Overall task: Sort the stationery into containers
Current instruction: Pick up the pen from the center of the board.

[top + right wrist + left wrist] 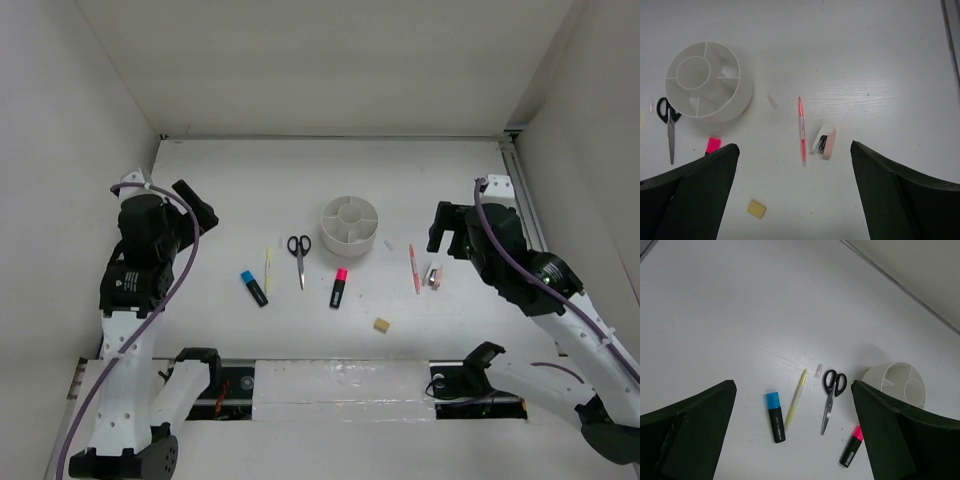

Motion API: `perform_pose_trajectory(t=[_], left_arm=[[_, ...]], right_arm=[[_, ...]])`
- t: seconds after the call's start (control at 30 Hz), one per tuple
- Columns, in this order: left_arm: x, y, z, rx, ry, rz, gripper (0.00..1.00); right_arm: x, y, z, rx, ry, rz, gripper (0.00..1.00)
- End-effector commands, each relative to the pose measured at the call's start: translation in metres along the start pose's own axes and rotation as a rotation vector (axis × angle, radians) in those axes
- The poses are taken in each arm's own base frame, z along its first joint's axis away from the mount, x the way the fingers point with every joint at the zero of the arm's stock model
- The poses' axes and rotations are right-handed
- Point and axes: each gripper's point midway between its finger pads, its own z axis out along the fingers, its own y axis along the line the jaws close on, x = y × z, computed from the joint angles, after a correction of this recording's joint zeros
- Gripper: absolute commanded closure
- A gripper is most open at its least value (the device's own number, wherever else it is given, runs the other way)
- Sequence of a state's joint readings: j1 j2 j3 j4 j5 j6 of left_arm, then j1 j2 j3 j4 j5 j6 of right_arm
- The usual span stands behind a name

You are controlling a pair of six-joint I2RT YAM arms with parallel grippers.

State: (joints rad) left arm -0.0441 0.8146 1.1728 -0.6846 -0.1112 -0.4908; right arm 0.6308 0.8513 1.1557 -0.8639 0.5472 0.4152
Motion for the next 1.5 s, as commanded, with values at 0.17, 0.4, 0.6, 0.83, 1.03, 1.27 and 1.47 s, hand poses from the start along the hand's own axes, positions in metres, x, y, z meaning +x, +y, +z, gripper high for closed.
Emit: perform_pose_trajectory(t=[0.17, 0.4, 0.6, 0.83, 1.03, 1.27, 1.47], left_arm=[[0.020, 0.003, 0.011, 0.039, 0.010, 0.002, 0.00], [0.033, 0.006, 0.023, 0.040, 0.028, -0.005, 0.00], [0.043, 0.010, 0.028, 0.034, 0.040, -0.012, 0.00], [0.038, 0.007, 0.023, 0.065, 0.009, -0.018, 0.00], [0.041, 0.004, 0.024, 0.077, 0.027, -0.016, 0.00], [0.045, 0.004, 0.028, 0.080, 0.040, -0.015, 0.00], [0.044, 0.001, 0.028, 0.092, 0.037, -0.016, 0.00]], right_arm=[[0.000, 0.012, 0.013, 0.019, 0.016, 0.024, 0.00], [0.021, 0.032, 0.039, -0.028, 0.078, -0.012, 0.00], [0.062, 0.036, 0.078, 0.023, 0.239, -0.042, 0.03], [0.089, 0.043, 0.115, 0.009, 0.330, -0.054, 0.14], [0.121, 0.038, 0.146, -0.003, 0.426, -0.051, 0.15], [0.155, 0.031, 0.166, -0.002, 0.519, -0.078, 0.21], [0.176, 0.030, 0.169, -0.022, 0.574, -0.081, 0.25]])
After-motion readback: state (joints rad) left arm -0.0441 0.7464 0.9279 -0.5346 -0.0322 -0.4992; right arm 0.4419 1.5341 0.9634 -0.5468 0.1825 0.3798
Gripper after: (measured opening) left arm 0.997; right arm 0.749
